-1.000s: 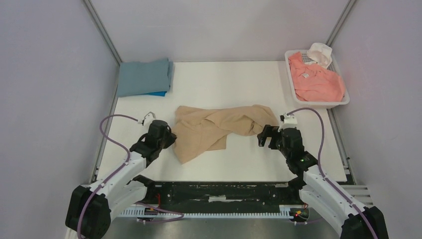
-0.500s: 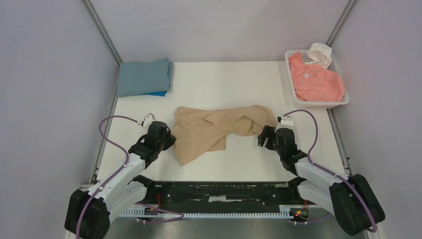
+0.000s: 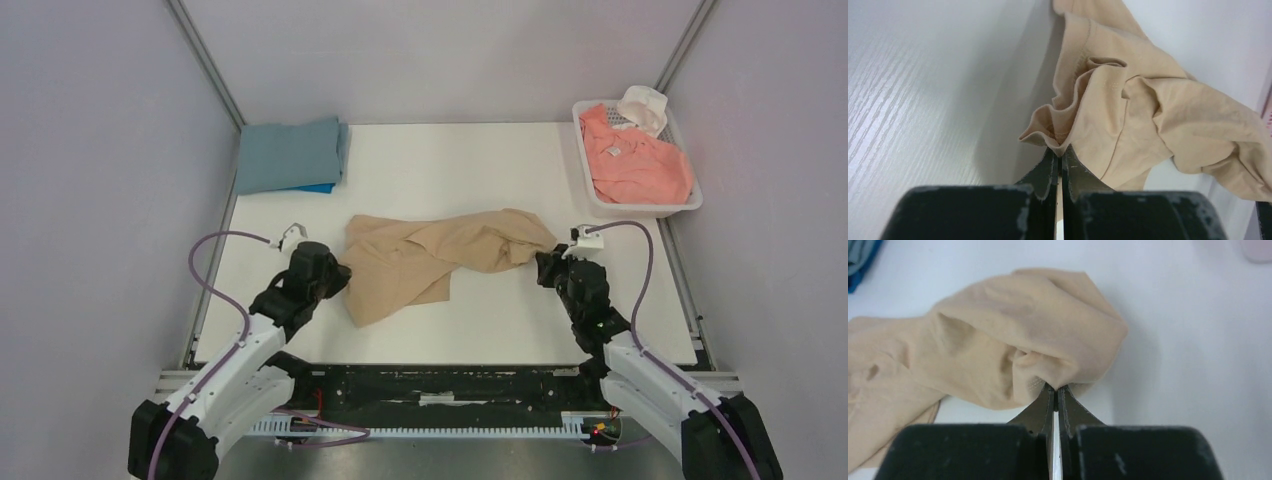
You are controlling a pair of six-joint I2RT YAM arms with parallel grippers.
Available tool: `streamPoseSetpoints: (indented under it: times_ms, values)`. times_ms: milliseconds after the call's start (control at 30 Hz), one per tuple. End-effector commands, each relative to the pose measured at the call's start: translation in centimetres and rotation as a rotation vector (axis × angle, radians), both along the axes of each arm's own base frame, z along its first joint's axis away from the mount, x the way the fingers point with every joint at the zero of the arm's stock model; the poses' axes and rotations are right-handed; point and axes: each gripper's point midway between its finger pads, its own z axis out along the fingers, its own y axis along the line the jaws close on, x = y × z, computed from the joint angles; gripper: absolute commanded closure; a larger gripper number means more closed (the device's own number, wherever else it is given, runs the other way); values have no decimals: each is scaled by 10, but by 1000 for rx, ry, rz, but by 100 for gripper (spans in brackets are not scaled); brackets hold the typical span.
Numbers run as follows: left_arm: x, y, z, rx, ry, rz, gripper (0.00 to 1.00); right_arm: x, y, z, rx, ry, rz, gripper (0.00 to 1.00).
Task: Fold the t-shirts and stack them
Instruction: Flatten out the tshirt
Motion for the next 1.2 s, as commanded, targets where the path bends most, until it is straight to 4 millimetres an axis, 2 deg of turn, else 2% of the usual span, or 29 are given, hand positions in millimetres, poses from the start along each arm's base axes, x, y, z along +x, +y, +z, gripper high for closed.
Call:
streamPoseSetpoints:
  times_ms: [0, 100, 133, 333, 400, 567, 733, 867, 1067, 1167]
  values:
    - [15, -2, 52, -5, -139, -13, 98, 11, -6, 54, -4, -178, -25, 100]
    - [18, 2, 84, -16, -215, 5, 98, 15, -14, 87, -8, -262, -68, 100]
    - [20, 4, 98, -23, -256, 20, 98, 16, -18, 104, -3, -302, -90, 100]
    - [11, 21, 196, -36, -504, 51, 98, 13, -45, 204, -6, -496, -226, 100]
    - [4, 29, 224, -41, -575, 71, 98, 6, -50, 241, -1, -564, -237, 100]
    - [-21, 44, 301, -67, -773, 90, 98, -16, -57, 312, 6, -683, -229, 100]
    - [-52, 52, 373, -76, -929, 54, 98, -46, -64, 370, 24, -766, -209, 100]
    - [-83, 63, 420, -80, -1039, 43, 98, -76, -69, 402, 71, -800, -182, 100]
    - [-108, 70, 459, -78, -1129, 31, 98, -110, -60, 409, 126, -830, -65, 100]
    - [-105, 68, 464, -64, -1125, 19, 98, -109, -58, 402, 140, -799, -57, 100]
